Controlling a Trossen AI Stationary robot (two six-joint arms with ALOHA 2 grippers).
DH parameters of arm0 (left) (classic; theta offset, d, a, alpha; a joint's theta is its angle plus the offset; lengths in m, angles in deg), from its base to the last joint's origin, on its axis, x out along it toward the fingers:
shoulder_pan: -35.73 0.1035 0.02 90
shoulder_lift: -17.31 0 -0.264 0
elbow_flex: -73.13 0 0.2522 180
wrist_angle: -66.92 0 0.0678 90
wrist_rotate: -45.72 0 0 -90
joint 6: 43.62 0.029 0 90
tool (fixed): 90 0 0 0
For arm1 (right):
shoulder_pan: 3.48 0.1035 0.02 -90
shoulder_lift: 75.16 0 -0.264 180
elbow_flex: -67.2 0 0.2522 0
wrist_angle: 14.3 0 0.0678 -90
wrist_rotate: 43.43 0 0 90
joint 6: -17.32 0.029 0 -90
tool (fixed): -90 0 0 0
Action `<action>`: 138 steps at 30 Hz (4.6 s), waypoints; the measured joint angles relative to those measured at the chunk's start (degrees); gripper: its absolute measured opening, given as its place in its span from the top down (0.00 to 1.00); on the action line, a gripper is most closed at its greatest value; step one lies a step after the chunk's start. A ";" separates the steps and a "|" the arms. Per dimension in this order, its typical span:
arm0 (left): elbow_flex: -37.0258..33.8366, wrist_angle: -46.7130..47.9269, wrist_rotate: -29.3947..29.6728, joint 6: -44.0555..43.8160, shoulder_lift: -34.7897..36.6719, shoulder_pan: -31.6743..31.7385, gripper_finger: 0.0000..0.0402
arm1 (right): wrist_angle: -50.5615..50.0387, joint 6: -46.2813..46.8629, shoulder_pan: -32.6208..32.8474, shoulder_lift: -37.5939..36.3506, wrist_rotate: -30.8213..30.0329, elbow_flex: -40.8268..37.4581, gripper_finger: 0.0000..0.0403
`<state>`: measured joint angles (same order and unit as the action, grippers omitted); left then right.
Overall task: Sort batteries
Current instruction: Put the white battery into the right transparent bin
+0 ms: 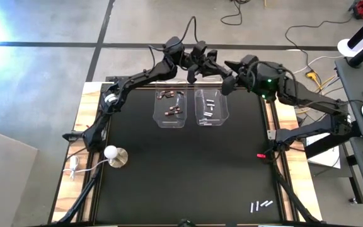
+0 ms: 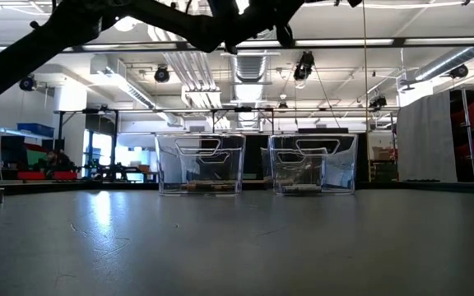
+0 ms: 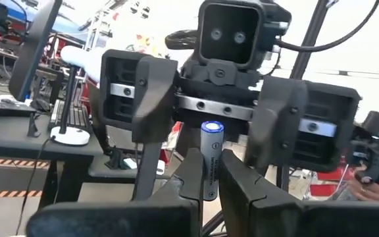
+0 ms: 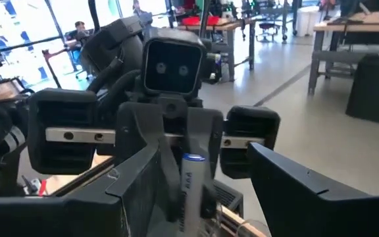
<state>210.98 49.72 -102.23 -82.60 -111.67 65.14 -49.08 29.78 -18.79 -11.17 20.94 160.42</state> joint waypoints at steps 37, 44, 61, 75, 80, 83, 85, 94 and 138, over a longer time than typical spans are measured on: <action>-0.04 0.53 -2.76 2.10 -0.06 1.93 0.98 | 3.83 2.53 -0.08 0.75 1.26 0.17 0.67; -0.07 0.82 -3.02 1.99 -0.06 1.89 0.98 | 3.25 3.12 -0.93 2.70 1.23 0.17 0.82; -0.15 1.23 -5.21 1.82 -0.08 2.48 0.95 | -3.57 2.12 -0.96 3.28 2.77 3.25 0.93; 0.00 2.54 -18.88 -7.11 1.34 13.83 0.80 | -20.87 -2.87 -2.27 10.67 3.39 18.12 0.93; 0.04 2.59 -16.49 -6.33 4.22 19.02 0.84 | -31.37 -2.79 -5.31 15.82 4.09 20.59 0.93; 0.02 5.46 -16.09 -4.02 5.12 20.43 0.90 | -36.61 -2.86 -8.04 19.68 10.78 20.37 0.92; -0.04 10.80 -14.88 0.06 5.92 20.80 0.94 | -38.50 -3.22 -9.47 22.26 15.03 20.35 0.92; -0.13 76.01 34.00 60.93 16.30 17.89 1.00 | -39.53 -10.72 -14.10 31.85 21.73 19.62 0.93; -51.61 87.32 50.42 66.94 64.95 14.90 1.00 | -35.90 -25.08 -17.96 57.49 30.36 15.74 0.77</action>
<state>159.37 137.04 -51.81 -15.66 -46.71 80.04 -84.98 4.70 -36.75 46.32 51.30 176.16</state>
